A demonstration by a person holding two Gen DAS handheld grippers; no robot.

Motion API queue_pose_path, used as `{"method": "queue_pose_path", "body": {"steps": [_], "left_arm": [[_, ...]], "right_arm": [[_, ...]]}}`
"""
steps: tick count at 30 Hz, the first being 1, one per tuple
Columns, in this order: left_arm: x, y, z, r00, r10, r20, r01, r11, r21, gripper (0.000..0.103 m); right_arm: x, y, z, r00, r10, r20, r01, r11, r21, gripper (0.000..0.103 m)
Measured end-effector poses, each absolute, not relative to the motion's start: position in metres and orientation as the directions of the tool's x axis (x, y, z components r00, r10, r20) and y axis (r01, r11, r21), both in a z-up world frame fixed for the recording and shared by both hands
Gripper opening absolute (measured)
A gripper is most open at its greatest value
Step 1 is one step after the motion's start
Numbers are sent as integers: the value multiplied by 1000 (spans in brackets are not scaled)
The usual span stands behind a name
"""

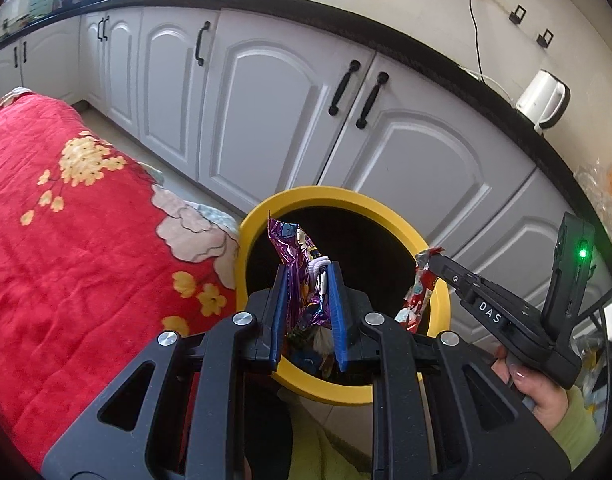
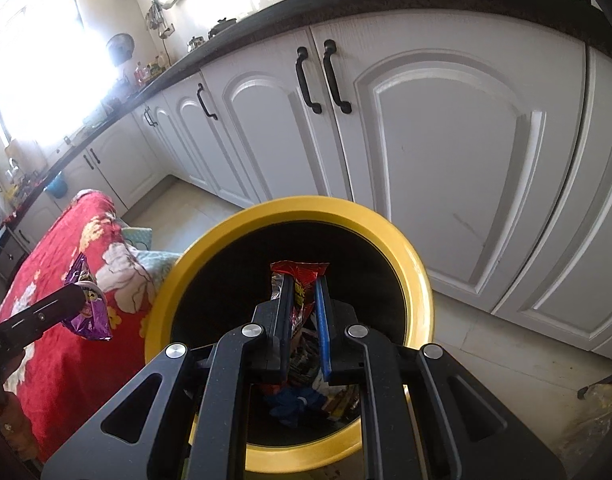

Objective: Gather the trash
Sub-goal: 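Carry the purple and red wrappers over the yellow bin with both grippers, then open both grippers to drop the wrappers into the bin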

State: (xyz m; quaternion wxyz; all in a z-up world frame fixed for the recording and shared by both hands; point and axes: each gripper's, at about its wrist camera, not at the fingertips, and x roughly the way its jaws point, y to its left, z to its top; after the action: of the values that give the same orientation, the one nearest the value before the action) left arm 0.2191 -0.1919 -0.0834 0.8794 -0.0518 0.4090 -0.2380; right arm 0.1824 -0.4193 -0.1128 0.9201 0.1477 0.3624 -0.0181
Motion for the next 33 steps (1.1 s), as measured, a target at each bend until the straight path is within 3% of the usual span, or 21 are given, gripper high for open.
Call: {"method": "queue_pose_path", "body": {"steps": [23, 28, 33], "left_arm": [[230, -220, -115, 484, -462, -743, 404, 871, -279, 16], [230, -219, -116, 477, -465, -746, 405, 869, -283, 24], [227, -216, -112, 482, -467, -741, 407, 869, -283, 49]], "right_arm": [[184, -424, -130, 700, 92, -708, 139, 955, 262, 22], [180, -427, -125, 707, 85, -702, 148, 953, 265, 31], [170, -428, -116, 720, 81, -689, 140, 956, 259, 44]]}}
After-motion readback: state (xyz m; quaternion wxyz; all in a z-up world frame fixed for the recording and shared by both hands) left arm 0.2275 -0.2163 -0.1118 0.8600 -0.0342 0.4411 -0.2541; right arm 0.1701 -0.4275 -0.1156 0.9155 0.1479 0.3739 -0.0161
